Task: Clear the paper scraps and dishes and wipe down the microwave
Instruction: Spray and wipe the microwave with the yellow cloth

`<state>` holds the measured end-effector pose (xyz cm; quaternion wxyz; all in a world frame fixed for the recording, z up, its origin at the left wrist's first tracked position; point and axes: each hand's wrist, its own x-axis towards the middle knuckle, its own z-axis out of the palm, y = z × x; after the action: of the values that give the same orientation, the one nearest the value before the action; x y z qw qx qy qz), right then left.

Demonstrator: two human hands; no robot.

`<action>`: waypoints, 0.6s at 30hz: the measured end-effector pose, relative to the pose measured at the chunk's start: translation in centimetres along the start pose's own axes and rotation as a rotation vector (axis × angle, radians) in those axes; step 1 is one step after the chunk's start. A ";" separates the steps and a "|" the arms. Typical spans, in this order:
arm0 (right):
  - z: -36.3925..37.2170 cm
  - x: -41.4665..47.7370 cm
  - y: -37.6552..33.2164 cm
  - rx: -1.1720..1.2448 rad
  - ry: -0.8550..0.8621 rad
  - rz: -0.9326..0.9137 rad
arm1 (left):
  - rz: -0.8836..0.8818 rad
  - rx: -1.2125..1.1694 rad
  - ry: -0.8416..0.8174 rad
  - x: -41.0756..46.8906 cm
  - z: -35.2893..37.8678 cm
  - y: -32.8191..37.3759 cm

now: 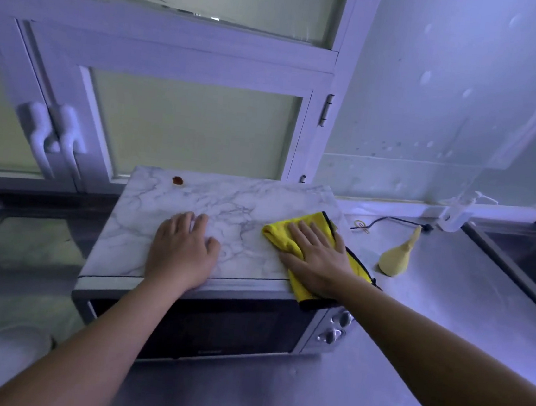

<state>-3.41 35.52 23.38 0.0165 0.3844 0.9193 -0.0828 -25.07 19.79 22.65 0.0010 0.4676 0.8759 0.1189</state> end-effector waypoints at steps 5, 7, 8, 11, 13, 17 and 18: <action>-0.4 -2.6 1.6 -0.063 -0.043 -0.227 | 0.012 0.025 0.007 0.0 0.1 -0.1; -0.9 -2.1 3.0 -0.074 -0.050 -0.315 | 0.015 0.020 0.010 0.3 0.4 -0.1; -1.2 -1.6 3.5 -0.073 -0.052 -0.342 | 0.014 0.012 0.015 0.2 0.4 -0.3; -1.9 1.0 4.9 -0.036 -0.072 -0.338 | -0.001 -0.006 0.040 0.4 0.4 -0.4; -2.3 3.8 6.0 -0.025 -0.070 -0.261 | -0.009 -0.010 0.048 0.4 0.4 -0.2; -3.1 11.0 7.7 0.030 -0.021 -0.039 | -0.012 -0.017 0.063 0.7 0.3 -0.1; -3.3 12.7 8.0 0.049 -0.010 -0.009 | -0.005 -0.001 0.058 0.7 0.4 -0.2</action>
<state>-6.54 50.50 24.28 0.0115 0.3802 0.9186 -0.1074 -25.61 20.33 22.32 -0.0238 0.4617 0.8768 0.1327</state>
